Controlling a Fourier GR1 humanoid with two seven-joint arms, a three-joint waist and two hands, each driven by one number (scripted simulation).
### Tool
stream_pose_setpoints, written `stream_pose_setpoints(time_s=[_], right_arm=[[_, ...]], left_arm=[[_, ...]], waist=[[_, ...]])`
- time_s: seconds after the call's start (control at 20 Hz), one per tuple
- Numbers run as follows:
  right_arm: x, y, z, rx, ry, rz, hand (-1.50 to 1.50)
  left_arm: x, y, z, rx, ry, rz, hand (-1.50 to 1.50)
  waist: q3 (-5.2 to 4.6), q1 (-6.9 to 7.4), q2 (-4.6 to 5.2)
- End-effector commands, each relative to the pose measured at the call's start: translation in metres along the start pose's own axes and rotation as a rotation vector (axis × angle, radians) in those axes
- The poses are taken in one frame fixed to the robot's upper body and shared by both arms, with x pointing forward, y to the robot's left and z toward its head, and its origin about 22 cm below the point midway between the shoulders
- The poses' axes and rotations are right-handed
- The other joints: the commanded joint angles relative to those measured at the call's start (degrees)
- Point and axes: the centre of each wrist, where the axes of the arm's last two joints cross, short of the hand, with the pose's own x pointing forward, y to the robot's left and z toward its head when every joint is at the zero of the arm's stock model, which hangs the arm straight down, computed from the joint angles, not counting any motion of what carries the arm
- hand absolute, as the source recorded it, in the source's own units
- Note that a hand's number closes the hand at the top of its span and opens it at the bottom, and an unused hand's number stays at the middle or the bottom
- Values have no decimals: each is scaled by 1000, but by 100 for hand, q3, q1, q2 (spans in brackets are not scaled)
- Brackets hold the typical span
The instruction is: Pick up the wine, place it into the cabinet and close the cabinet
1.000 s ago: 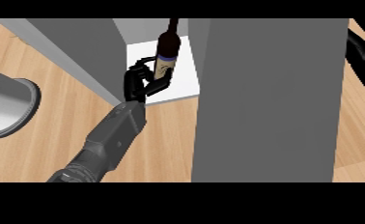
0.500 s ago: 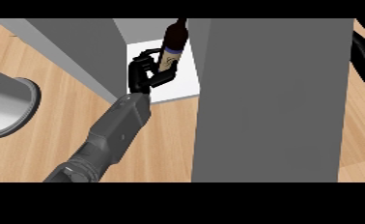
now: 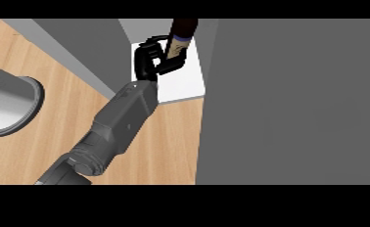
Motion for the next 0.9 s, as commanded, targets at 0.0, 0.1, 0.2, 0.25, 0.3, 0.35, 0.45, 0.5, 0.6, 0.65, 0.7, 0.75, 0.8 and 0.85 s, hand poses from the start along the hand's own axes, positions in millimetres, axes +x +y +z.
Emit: stream_pose_setpoints(time_s=[0.0,0.1,0.2,0.25,0.3,0.35,0.45,0.5,0.6,0.65,0.7,0.75,0.8,0.85], right_arm=[[-1,-2,4,7,0,-1,-150],[1,-6,-3,-10,-24,-5,-150],[-3,-5,12,-7,10,2,-150],[-1,-4,6,0,-8,1,-150],[1,-8,9,-14,3,8,-150],[-2,-9,8,-29,-3,16,-150],[-4,-6,5,-22,-7,20,-150],[-2,-6,10,-10,-8,4,-150],[-4,-8,6,-11,-10,17,-150],[-1,-5,9,-3,-10,22,-150],[-2,-4,11,-5,-21,5,-150],[-6,-7,7,-13,-1,8,-150],[-5,-6,9,-8,-16,2,-150],[-3,-7,7,-9,-15,9,-150]], left_arm=[[20,-14,-9,11,-1,-4,150],[26,-18,-12,8,33,13,150],[23,-15,-12,14,66,-1,150],[21,-13,-11,8,64,9,150],[24,-15,-13,13,71,16,150],[16,-6,-11,10,71,12,150],[23,-13,-13,26,83,2,150],[23,-13,-13,35,88,22,150],[34,-19,-18,34,75,7,150],[25,-6,-18,51,53,-63,150],[33,-10,-22,47,22,-109,150],[29,-4,-22,49,-1,-156,150],[32,-1,-26,60,-24,-199,150],[28,3,-25,63,-58,-273,150]], waist=[[5,33,10],[3,70,36],[11,96,13],[3,97,58],[5,93,29],[5,160,54],[2,121,75],[4,137,45],[6,191,45],[4,119,59],[11,98,48],[10,110,85],[15,73,87],[16,51,90]])
